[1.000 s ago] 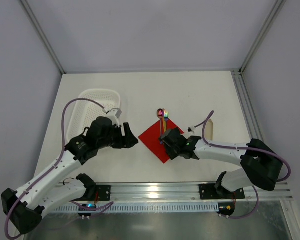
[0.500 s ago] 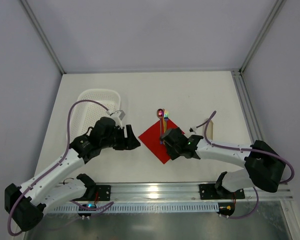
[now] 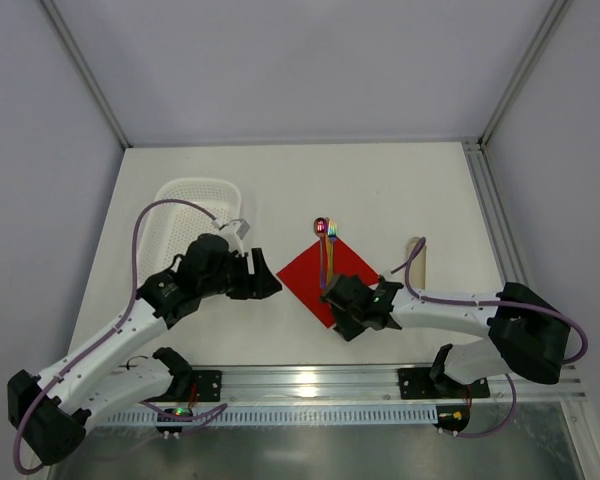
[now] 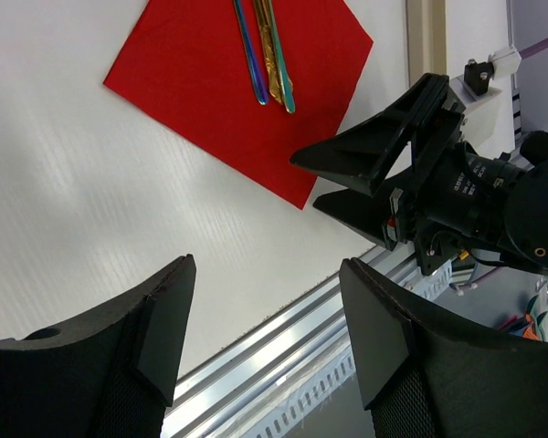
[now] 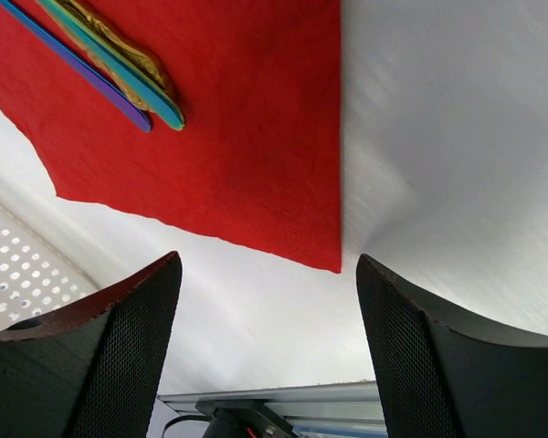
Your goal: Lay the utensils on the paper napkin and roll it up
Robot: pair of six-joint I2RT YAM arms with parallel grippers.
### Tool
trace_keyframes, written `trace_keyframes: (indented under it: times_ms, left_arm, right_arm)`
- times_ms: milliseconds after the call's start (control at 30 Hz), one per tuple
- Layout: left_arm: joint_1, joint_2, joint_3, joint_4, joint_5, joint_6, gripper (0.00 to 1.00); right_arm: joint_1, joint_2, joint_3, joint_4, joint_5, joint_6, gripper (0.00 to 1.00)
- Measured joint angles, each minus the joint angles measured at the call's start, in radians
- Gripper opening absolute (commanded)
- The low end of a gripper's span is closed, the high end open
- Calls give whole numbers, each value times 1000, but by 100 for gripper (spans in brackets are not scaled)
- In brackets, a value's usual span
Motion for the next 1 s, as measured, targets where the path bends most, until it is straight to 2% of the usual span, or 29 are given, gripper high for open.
trace_keyframes:
  times_ms: [333, 533, 800, 1000]
  left_arm:
    - [0, -7, 0, 7, 0, 0, 68]
    - [0, -6, -19, 14, 0, 0, 66]
    - [0, 26, -21, 14, 0, 0, 61]
    - [0, 47, -22, 17, 3, -1, 54]
  right_arm:
    - [28, 36, -14, 77, 16, 25, 78]
    - [29, 41, -15, 99, 122, 28, 78]
    - [11, 41, -11, 105, 256, -2, 78]
    - [-21, 49, 8, 145, 285, -52, 78]
